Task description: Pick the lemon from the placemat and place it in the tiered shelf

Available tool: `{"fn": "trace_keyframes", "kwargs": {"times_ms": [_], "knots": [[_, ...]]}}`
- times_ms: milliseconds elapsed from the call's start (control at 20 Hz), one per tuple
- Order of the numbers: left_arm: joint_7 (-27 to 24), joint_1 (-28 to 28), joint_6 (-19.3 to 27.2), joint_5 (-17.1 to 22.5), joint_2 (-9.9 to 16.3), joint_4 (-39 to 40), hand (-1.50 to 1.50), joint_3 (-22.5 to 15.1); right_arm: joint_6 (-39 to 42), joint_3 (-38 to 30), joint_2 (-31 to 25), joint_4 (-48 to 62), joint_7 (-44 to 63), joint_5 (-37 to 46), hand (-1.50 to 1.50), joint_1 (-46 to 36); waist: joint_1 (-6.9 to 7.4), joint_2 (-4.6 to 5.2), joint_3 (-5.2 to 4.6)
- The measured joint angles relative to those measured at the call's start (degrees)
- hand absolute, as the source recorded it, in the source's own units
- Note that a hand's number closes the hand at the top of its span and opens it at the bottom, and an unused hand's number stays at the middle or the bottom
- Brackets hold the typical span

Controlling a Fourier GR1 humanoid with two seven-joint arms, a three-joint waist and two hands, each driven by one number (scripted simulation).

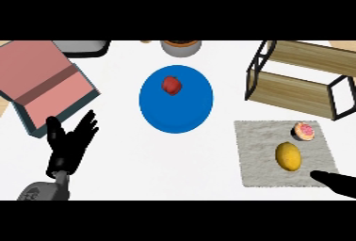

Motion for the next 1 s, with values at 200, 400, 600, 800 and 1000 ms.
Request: {"fn": "trace_keyframes", "kwargs": {"times_ms": [200, 400, 600, 800, 1000], "knots": [[-0.86, 0.36, -0.63, -0.03, 0.00, 0.97, 0.00, 1.03, 2.35, 3.80, 2.42, 3.86, 2.60, 2.92, -1.50, -5.70, -0.44, -0.14, 0.02], [-1.11, 0.60, -0.76, -0.32, -0.24, 1.40, 0.00, 1.44, 4.16, 6.49, 5.10, 7.84, 4.45, 5.34, -1.50, -9.59, -0.71, -0.22, 0.03], [0.14, 0.14, -0.48, -0.50, -0.51, 0.65, 0.00, 1.58, 5.09, 7.80, 7.87, 10.90, 5.58, 8.87, -1.50, -11.65, -1.05, -0.33, 0.04], [0.73, 0.98, -0.18, -0.98, -0.49, -1.02, 0.00, 1.60, 6.21, 8.63, 10.68, 13.62, 6.66, 12.54, -1.50, -13.54, -1.13, -0.41, 0.06], [1.26, 1.65, -0.78, -0.79, -0.05, -1.90, 0.00, 2.25, 6.69, 8.98, 13.98, 16.07, 6.45, 15.72, -1.50, -13.83, -1.33, -0.45, 0.07]]}}
